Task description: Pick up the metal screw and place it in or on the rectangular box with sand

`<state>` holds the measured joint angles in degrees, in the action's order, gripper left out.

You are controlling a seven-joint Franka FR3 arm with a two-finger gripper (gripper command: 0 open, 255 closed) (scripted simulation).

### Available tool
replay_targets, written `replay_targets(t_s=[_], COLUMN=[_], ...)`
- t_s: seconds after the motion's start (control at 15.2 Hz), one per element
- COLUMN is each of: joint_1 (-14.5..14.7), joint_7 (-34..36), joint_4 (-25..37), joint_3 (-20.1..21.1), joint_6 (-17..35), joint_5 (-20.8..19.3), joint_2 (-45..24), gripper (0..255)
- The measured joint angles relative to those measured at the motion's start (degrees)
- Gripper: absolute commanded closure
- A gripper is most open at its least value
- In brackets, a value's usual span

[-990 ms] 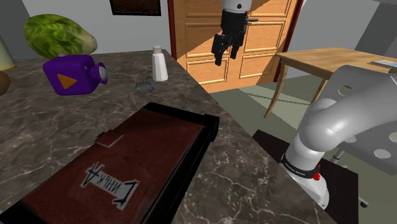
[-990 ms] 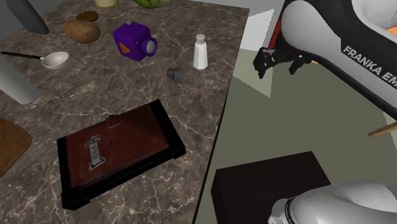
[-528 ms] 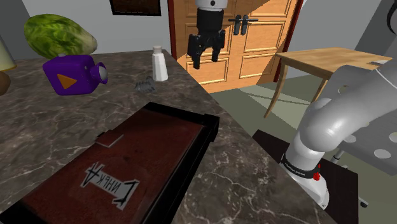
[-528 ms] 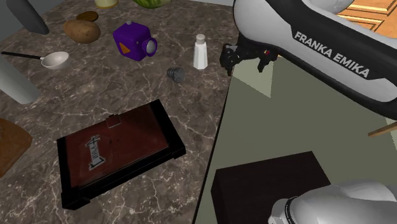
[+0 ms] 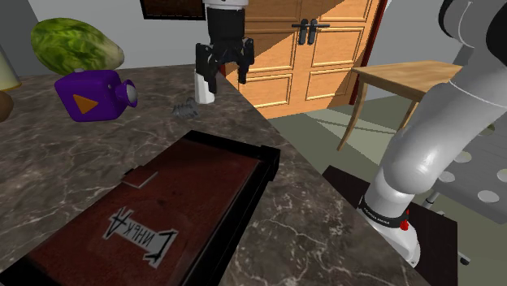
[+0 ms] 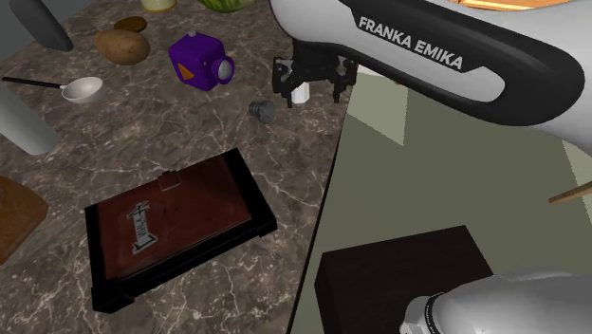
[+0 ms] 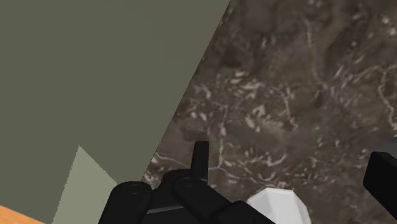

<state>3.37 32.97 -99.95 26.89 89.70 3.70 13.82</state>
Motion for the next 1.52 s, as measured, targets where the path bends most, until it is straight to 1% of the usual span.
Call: replay_targets(t_s=[0.26, 0.46, 0.53, 0.79, 0.99, 1.45, 1.52], joint_1=[1.56, 4.16, 4.57, 4.65, 4.33, 4.27, 4.27], joint_7=[6.39, 11.57, 12.21, 12.57, 12.27, 12.21, 12.21], joint_4=[9.73, 18.40, 19.37, 16.77, 13.47, 12.61, 12.61], joint_3=[4.52, 7.55, 7.82, 7.89, 7.73, 7.69, 7.69], joint_6=[-1.79, -4.05, -4.10, -1.46, 1.08, 1.82, 1.82], joint_5=[-2.80, -6.24, -6.76, -6.63, -6.08, -5.98, -5.98], joint_2=[-9.42, -17.38, -18.56, -18.64, -17.72, -17.55, -17.55], gripper=[0, 0, 0, 0, 0, 0, 255])
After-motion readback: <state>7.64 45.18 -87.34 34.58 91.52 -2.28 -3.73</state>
